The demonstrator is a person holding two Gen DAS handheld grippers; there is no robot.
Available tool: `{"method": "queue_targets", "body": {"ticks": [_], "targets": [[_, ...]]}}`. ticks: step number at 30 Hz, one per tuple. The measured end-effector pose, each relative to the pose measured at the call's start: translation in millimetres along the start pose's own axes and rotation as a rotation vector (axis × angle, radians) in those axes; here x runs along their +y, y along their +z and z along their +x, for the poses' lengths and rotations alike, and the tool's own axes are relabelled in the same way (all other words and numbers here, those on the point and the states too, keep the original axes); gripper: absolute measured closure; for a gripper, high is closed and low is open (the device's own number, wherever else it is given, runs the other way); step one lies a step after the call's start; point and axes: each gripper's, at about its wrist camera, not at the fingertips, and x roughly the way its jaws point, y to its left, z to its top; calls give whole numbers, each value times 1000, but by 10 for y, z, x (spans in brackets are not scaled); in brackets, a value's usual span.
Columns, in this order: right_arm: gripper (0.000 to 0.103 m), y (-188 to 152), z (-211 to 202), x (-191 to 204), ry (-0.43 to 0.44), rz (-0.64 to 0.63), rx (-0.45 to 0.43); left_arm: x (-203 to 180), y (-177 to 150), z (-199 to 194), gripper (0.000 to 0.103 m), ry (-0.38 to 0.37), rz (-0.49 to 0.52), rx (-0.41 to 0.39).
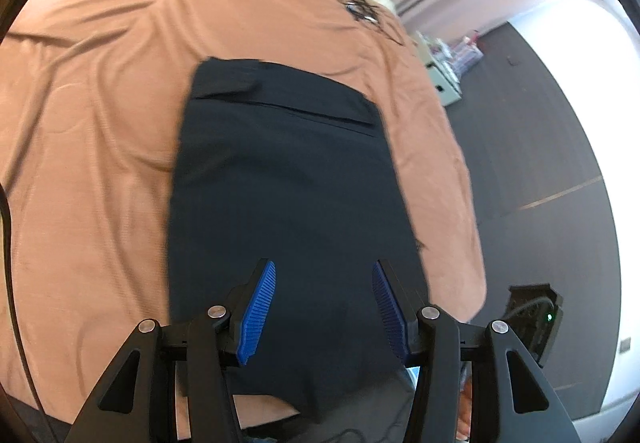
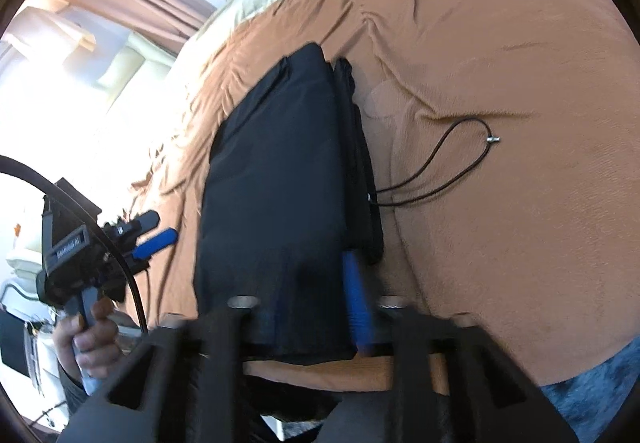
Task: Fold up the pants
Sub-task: 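Press the folded stack flat with both open tools, then grasp its edge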
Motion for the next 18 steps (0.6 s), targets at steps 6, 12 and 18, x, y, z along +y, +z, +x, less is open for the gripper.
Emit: {"method": "queue_targets", "body": {"ticks": [6, 12, 18], "targets": [[101, -70, -84, 42, -18, -32, -4, 321, 39, -56, 51, 47, -52, -8], [99, -60, -117, 92, -52, -69, 22, 509, 52, 45, 51, 77, -91, 15], [52, 135, -119, 108, -57, -64, -16, 634, -29, 138, 51, 74, -117, 58]]}}
